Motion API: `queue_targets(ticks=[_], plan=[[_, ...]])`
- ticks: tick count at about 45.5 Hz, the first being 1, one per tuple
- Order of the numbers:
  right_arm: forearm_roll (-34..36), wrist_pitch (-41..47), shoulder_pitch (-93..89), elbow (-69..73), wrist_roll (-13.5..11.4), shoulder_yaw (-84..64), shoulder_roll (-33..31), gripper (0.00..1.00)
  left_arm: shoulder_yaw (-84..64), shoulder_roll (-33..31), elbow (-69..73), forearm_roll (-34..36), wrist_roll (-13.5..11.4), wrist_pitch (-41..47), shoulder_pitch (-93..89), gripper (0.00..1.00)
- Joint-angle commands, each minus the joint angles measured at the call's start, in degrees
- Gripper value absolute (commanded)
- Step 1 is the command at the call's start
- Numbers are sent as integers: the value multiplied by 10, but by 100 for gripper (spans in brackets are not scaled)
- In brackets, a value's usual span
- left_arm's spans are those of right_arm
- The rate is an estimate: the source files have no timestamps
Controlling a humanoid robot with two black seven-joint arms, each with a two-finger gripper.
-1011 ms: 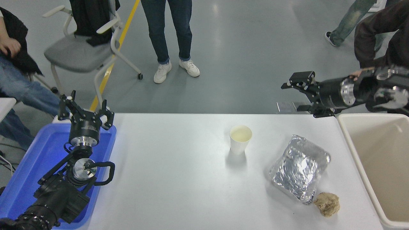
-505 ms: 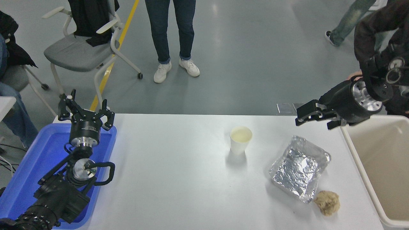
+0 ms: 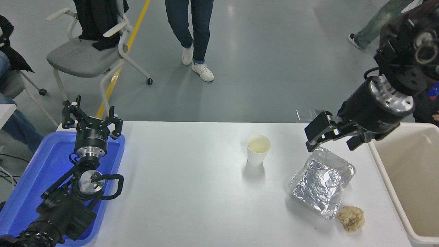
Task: Pick up paper cup place in dustbin
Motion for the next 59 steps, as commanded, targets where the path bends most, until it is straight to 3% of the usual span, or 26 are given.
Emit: queue_targets(ticks=[1, 7, 24, 31, 47, 59], plan=[[15, 9, 20, 6, 1, 18, 32, 100, 0, 0, 0, 0, -1, 0, 0, 99], [7, 2, -2, -14, 1, 43, 43, 100, 0, 0, 0, 0, -1, 0, 0, 99], [-68, -147, -154, -146, -6, 65, 94, 100, 0, 0, 0, 0, -1, 0, 0, 99], [-93, -158, -205, -188, -7, 74, 96, 100, 0, 0, -1, 0, -1, 0, 0, 99], [-110, -176, -273, -217, -24, 78, 73, 100, 0, 0, 0, 0, -1, 0, 0, 99], [-102, -263, -339, -282, -24, 100, 97, 100, 0, 0, 0, 0, 0, 0, 0, 99]])
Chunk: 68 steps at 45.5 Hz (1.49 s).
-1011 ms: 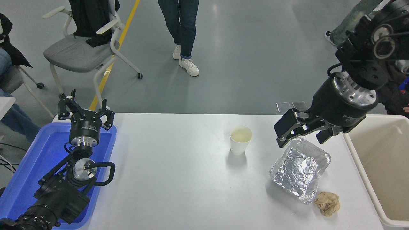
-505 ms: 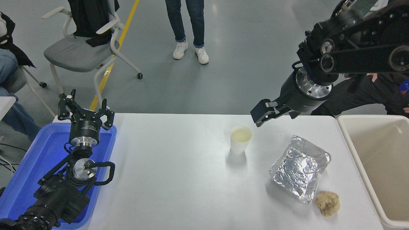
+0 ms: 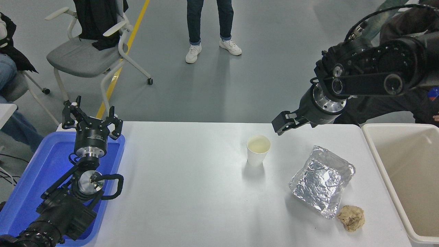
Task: Pick up paper cup place in dustbin
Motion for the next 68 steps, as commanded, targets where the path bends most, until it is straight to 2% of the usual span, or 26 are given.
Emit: queue_targets(ticks=[1, 16, 28, 48, 54, 56, 58, 61, 63, 65, 66, 67, 68], plan=[[3, -68, -68, -65, -3, 21, 21, 100, 0, 0, -1, 0, 0, 0, 0, 99], [5, -149, -207, -182, -9, 40, 81, 100, 1, 0, -1, 1, 1, 0, -1, 99], [-6, -175, -318, -266, -9, 80, 111, 100, 1, -1, -1, 1, 1, 0, -1, 99], [-30, -229, -420, -341, -13, 100, 119, 96, 1, -1, -1, 0, 1, 0, -1, 99], [-30, -230, -428, -346, -13, 108, 118, 83, 1, -1, -1, 0, 1, 0, -1, 99], [-31, -230, -429, -346, -13, 109, 118, 71, 0, -1, -1, 0, 1, 0, -1, 99], [-31, -230, -429, -346, -13, 113, 118, 54, 0, -1, -1, 0, 1, 0, -1, 99], [-30, -230, -429, -346, -14, 115, 118, 43, 1, -1, -1, 1, 1, 0, -1, 99], [-30, -230, -429, -347, -13, 115, 118, 32, 1, -1, 0, 0, 1, 0, -1, 99], [-30, -230, -428, -347, -13, 116, 118, 27, 1, -1, -1, 0, 1, 0, -1, 99], [-29, -230, -428, -346, -13, 117, 118, 19, 0, -1, -1, 0, 1, 0, -1, 99], [-29, -230, -428, -346, -13, 119, 118, 4, 0, -1, -1, 0, 1, 0, -1, 99], [-30, -230, -428, -346, -12, 121, 118, 0, 1, 0, -1, 0, 1, 0, -1, 99]])
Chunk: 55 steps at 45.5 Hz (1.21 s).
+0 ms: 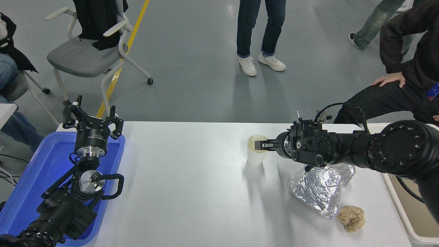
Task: Pick up paper cup place in dustbin
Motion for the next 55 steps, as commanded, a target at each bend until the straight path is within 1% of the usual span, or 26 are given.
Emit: queue_targets(ticks=[1, 15, 21, 28, 36, 40, 45, 55], plan=[[-1, -3, -7, -6, 1, 13, 0, 0, -1, 1, 0, 1, 0, 0, 0, 99], [-8, -1, 7, 8, 6, 40, 1, 0, 0, 1, 0, 0, 0, 0, 0, 99], [-8, 1, 33, 37, 6, 35, -9, 0, 0, 1, 1, 0, 0, 0, 0, 99], [-6, 6, 109, 111, 5, 26, -60, 0, 0, 1, 0, 1, 0, 0, 0, 99], [1, 31, 255, 230, 5, -35, -125, 0, -1, 1, 0, 1, 0, 0, 0, 99], [4, 54, 348, 311, 4, -63, -161, 0, -1, 1, 0, 1, 0, 0, 1, 99], [6, 95, 449, 371, 4, -99, -181, 0, -1, 3, 0, 1, 0, 0, 2, 99], [36, 225, 583, 391, 2, -137, -197, 0, -2, 3, 0, 1, 0, 0, 3, 99]])
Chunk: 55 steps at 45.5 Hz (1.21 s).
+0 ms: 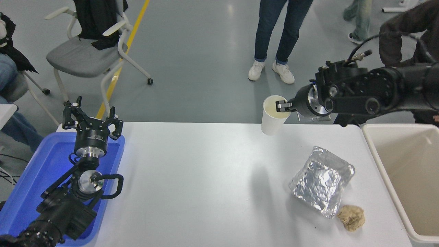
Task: Pick up paper cup place in dustbin
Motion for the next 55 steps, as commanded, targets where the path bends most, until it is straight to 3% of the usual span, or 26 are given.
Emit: queue_targets(ticks=[1, 19, 25, 38, 47, 55], plan=[[25, 123, 169, 60, -3, -49, -32, 0, -1, 1, 0, 0, 0, 0, 1, 99], [15, 153, 203, 60, -4, -106, -62, 0, 0, 1, 0, -1, 0, 0, 0, 99], [-47, 153, 198, 54, -3, -155, -127, 0, 0, 1, 0, -1, 0, 0, 0, 99], [-252, 151, 106, -46, 2, -174, -350, 0, 0, -1, 0, -1, 0, 0, 0, 99], [-275, 120, -64, -189, 5, -114, -431, 0, 0, -1, 0, -1, 0, 0, 0, 99], [-275, 75, -286, -269, 6, 62, -435, 0, 0, -1, 0, -1, 0, 0, 0, 99]])
